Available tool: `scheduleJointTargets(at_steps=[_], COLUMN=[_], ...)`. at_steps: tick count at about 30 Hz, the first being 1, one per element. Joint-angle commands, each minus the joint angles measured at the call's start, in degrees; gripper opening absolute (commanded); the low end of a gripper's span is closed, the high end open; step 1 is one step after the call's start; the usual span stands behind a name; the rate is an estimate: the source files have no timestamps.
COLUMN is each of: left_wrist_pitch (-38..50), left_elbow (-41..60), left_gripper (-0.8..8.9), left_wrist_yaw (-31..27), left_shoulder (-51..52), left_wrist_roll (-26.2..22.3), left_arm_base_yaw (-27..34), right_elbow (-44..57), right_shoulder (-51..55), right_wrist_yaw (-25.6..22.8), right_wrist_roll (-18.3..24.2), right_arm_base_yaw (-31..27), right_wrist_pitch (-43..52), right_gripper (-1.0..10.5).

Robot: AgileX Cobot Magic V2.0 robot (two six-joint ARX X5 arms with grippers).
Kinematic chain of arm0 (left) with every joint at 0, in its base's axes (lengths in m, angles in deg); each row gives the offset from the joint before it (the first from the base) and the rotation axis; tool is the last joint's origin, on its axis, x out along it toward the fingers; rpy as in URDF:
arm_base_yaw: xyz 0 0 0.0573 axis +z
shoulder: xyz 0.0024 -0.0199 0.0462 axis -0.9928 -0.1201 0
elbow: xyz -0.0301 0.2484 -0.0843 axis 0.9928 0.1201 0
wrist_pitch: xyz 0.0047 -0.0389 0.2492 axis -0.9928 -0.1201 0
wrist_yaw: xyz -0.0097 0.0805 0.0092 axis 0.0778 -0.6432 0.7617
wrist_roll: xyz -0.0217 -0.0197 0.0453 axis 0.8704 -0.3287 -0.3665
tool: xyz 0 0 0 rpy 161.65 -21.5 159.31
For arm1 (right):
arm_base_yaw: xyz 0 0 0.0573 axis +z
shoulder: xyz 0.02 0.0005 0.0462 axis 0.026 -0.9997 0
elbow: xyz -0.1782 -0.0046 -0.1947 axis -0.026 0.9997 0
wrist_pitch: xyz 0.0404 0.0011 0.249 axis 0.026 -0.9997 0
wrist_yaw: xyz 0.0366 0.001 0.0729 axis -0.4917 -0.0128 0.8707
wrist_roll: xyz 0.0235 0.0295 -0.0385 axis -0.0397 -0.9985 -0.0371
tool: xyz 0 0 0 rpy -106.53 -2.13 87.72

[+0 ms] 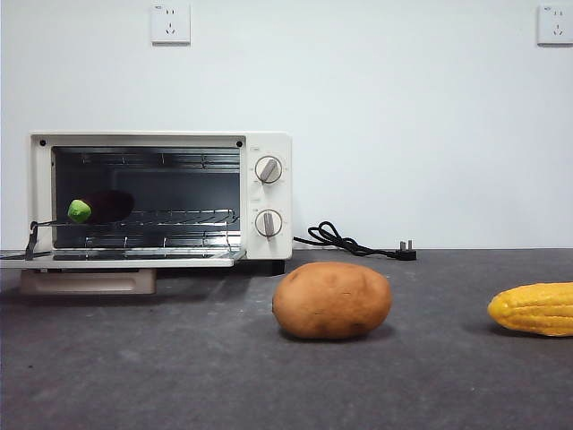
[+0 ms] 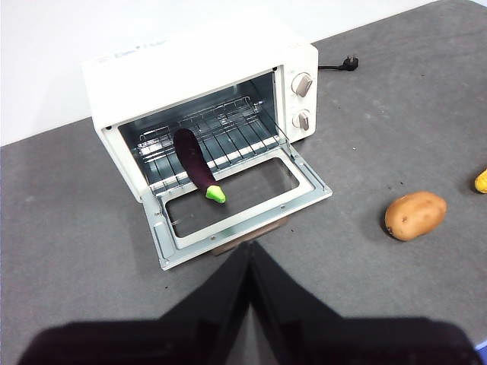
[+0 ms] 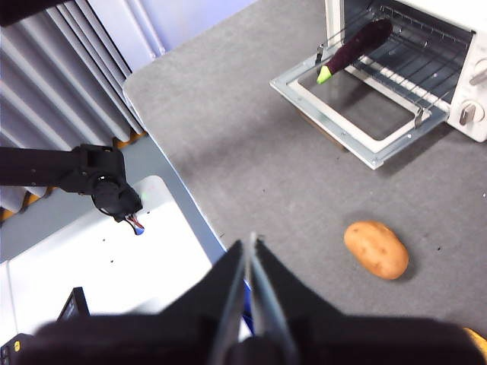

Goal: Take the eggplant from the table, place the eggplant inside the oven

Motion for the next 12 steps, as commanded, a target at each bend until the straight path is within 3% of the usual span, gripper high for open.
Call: scheduleJointTargets(at_steps=[1, 8, 12], left_wrist_pitch=[0.37, 1.31, 4.9], left_elbow=[0.46, 0.46, 0.52], left_gripper=[-0.06, -0.06, -0.06], left_wrist_yaw=[0.02, 0.09, 3.45], left_shoulder=[-0.22, -2.67, -5.27], left_wrist_roll=[0.85, 0.83, 0.87], left_arm_base_yaw=[-0.28, -0.28, -0.26], right_elbow=[0.83, 2.32, 3.48], right_shoulder=[-0.04, 0.02, 0.02], right_wrist_yaw=[0.15, 0.15, 0.09], right_wrist_roll=[-0.2, -0.22, -0.17], right_arm_base_yaw=[0.98, 5.03, 6.99], right_wrist_pitch=[-1.31, -1.31, -1.31], right_gripper=[-0.1, -0.1, -0.1])
